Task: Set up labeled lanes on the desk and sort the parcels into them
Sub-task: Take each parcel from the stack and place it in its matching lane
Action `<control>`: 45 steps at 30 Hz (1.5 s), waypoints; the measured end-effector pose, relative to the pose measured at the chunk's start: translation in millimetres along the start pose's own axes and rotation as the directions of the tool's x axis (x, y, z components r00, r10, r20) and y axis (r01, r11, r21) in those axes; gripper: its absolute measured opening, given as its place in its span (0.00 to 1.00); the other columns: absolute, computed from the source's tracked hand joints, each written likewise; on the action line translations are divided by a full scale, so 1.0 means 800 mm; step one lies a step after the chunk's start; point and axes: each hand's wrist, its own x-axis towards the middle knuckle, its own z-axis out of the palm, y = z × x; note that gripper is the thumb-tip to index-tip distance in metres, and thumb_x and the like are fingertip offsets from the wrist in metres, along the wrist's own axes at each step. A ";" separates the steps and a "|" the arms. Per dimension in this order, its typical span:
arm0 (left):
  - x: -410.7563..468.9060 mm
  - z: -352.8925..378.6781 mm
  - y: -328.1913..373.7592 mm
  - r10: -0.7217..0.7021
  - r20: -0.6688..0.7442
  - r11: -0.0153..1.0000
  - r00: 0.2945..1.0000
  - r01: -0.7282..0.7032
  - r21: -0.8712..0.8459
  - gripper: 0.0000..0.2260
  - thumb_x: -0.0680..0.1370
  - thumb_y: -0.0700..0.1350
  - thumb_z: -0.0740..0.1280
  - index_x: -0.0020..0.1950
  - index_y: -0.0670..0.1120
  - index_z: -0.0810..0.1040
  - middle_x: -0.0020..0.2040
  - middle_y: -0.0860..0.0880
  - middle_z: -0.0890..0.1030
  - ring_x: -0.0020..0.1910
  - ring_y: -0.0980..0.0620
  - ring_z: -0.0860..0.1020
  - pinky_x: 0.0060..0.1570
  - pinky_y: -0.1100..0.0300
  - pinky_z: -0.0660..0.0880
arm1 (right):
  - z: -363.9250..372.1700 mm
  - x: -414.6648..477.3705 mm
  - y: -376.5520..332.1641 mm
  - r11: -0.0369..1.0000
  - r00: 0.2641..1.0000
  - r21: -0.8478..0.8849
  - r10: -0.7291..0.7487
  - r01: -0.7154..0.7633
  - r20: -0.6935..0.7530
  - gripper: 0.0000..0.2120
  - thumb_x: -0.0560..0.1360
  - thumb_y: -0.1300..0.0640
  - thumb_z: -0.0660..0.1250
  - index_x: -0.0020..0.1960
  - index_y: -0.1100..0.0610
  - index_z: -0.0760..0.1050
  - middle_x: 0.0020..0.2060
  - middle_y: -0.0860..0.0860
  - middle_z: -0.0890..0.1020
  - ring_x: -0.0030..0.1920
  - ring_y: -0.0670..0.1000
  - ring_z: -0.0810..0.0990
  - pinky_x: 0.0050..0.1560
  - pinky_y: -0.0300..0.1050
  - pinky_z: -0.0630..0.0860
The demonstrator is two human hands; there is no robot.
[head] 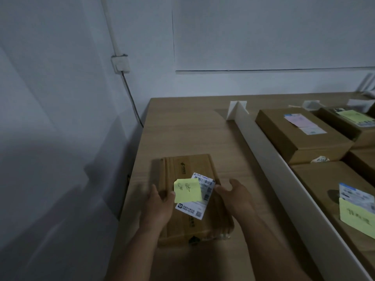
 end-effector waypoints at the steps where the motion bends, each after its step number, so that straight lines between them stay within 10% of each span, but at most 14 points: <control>1: 0.005 0.001 0.004 -0.021 0.004 1.000 1.000 0.021 -0.005 0.34 0.78 0.57 0.61 0.78 0.50 0.49 0.66 0.46 0.73 0.62 0.44 0.74 0.59 0.48 0.73 | 0.000 0.006 -0.002 1.000 1.000 -0.022 0.004 -0.003 0.019 0.31 0.77 0.46 0.63 0.75 0.58 0.60 0.73 0.56 0.66 0.71 0.57 0.66 0.68 0.48 0.64; 10: 0.039 0.013 0.009 -0.042 -0.004 0.997 0.999 0.041 -0.066 0.14 0.78 0.45 0.64 0.63 0.46 0.71 0.47 0.50 0.79 0.41 0.53 0.77 0.44 0.54 0.76 | 0.018 0.036 -0.010 0.995 0.994 -0.098 0.020 -0.009 0.108 0.17 0.77 0.50 0.63 0.63 0.54 0.74 0.58 0.54 0.79 0.57 0.55 0.78 0.55 0.46 0.73; 19: -0.003 0.002 0.020 0.126 -0.158 0.989 0.979 -0.136 -0.054 0.10 0.77 0.49 0.65 0.58 0.51 0.74 0.43 0.53 0.81 0.39 0.53 0.80 0.37 0.55 0.76 | -0.002 -0.001 -0.014 0.996 0.994 -0.044 -0.083 0.080 -0.075 0.12 0.76 0.51 0.64 0.59 0.52 0.75 0.53 0.51 0.81 0.52 0.54 0.79 0.48 0.45 0.73; 24: -0.049 -0.017 0.042 0.256 -0.247 0.953 0.934 -0.287 -0.097 0.14 0.77 0.47 0.65 0.62 0.51 0.72 0.44 0.56 0.81 0.37 0.56 0.81 0.39 0.53 0.79 | -0.030 -0.044 -0.021 0.987 0.975 0.065 -0.131 0.145 -0.182 0.26 0.77 0.50 0.64 0.74 0.50 0.65 0.64 0.49 0.77 0.61 0.52 0.76 0.59 0.47 0.72; 30: -0.126 -0.020 0.061 0.369 -0.298 0.882 0.880 -0.433 -0.188 0.16 0.78 0.44 0.64 0.65 0.53 0.69 0.41 0.62 0.74 0.36 0.64 0.74 0.29 0.68 0.66 | -0.081 -0.107 -0.020 0.949 0.928 0.191 -0.179 0.251 -0.326 0.25 0.77 0.51 0.65 0.73 0.47 0.64 0.63 0.48 0.78 0.59 0.51 0.77 0.57 0.47 0.73; 37: -0.202 -0.010 0.070 0.526 -0.255 0.793 0.811 -0.576 -0.198 0.25 0.79 0.51 0.63 0.74 0.55 0.61 0.59 0.57 0.75 0.43 0.64 0.73 0.33 0.70 0.66 | -0.142 -0.188 0.004 0.931 0.846 0.202 -0.166 0.304 -0.507 0.23 0.77 0.47 0.64 0.72 0.49 0.67 0.58 0.50 0.81 0.56 0.52 0.79 0.54 0.50 0.76; 45: -0.267 0.045 0.090 0.611 -0.176 0.724 0.772 -0.635 -0.269 0.24 0.78 0.55 0.61 0.73 0.57 0.61 0.64 0.52 0.75 0.56 0.51 0.77 0.52 0.49 0.78 | -0.207 -0.252 0.057 0.933 0.774 0.226 -0.081 0.280 -0.628 0.30 0.74 0.40 0.66 0.72 0.48 0.66 0.64 0.49 0.77 0.63 0.53 0.76 0.60 0.58 0.74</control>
